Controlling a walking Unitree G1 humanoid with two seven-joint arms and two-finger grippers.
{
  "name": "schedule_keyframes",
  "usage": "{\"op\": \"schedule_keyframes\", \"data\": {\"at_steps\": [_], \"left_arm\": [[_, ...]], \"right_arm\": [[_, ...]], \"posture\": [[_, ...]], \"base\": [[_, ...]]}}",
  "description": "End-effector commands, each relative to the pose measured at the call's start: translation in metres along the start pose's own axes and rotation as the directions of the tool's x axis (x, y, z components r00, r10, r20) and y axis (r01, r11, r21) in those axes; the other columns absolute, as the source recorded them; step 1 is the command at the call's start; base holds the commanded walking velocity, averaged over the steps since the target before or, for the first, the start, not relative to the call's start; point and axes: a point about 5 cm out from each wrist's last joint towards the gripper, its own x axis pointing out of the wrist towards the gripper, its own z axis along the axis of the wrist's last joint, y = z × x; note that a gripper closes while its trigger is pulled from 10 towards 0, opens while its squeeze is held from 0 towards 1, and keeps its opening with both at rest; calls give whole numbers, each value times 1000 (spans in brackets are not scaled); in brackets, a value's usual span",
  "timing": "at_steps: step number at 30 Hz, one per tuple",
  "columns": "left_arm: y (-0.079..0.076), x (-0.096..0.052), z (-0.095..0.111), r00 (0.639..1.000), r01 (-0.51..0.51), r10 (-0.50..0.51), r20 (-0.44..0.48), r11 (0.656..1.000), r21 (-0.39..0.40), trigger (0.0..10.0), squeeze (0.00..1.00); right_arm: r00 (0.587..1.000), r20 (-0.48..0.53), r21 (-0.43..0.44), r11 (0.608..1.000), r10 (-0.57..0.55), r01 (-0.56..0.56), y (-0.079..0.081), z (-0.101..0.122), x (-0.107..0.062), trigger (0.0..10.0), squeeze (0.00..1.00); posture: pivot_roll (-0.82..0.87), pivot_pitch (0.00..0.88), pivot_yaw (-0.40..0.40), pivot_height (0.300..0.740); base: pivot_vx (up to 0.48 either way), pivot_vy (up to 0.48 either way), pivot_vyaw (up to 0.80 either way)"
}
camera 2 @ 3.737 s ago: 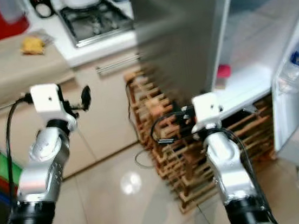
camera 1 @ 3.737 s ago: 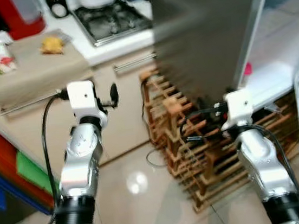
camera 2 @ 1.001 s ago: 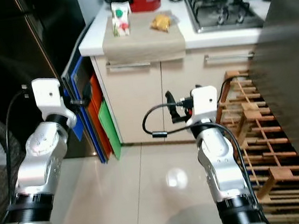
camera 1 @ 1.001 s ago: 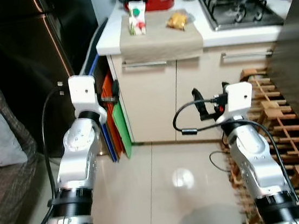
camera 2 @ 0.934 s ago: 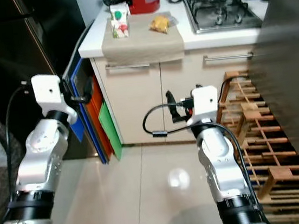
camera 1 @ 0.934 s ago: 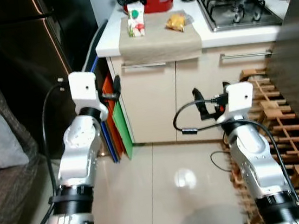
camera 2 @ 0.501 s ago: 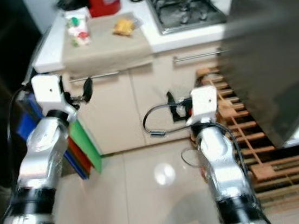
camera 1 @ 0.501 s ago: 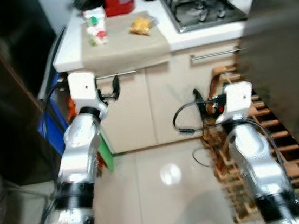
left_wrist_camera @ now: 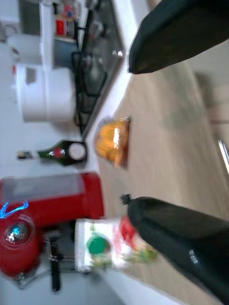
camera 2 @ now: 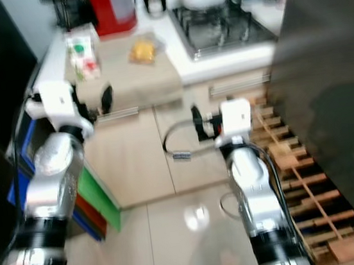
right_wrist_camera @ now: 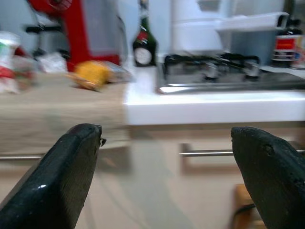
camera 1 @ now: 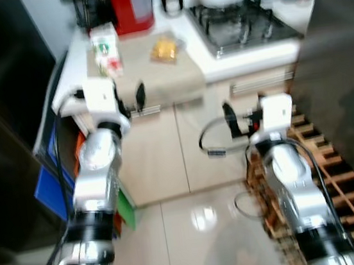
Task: Restocking fridge
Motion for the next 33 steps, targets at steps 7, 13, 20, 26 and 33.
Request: {"op": "schedule_keyframes", "data": {"at_steps": [7,13,20,26,33], "left_arm": [[22,2,20,992,-102,101,70,995,18,10000,1000],[20,18,53,984,-52,42,175,997,56,10000,1000],[13,34,77,978,37,-45,205,998,43,10000,0],[23,55,94,984,7,-15,179,999,44,10000,0],[32,84,101,1000,4,-3,14,1000,-20,10000,0]], "right_arm": [[999,44,17,999,30,-31,13,8,7,10000,0],[998,48,15,999,34,-35,12,8,8,10000,0],[998,53,8,1000,27,-27,9,8,7,10000,0],[998,53,8,1000,23,-24,10,7,6,10000,0],[998,62,9,1000,17,-18,10,9,5,10000,0]], "posture": [[-67,0,85,740],[-74,0,82,740],[-89,0,90,740],[-97,0,98,740],[-109,0,116,740]], "base": [[480,0,0],[480,0,0],[343,0,0],[0,0,0],[0,0,0]]}}
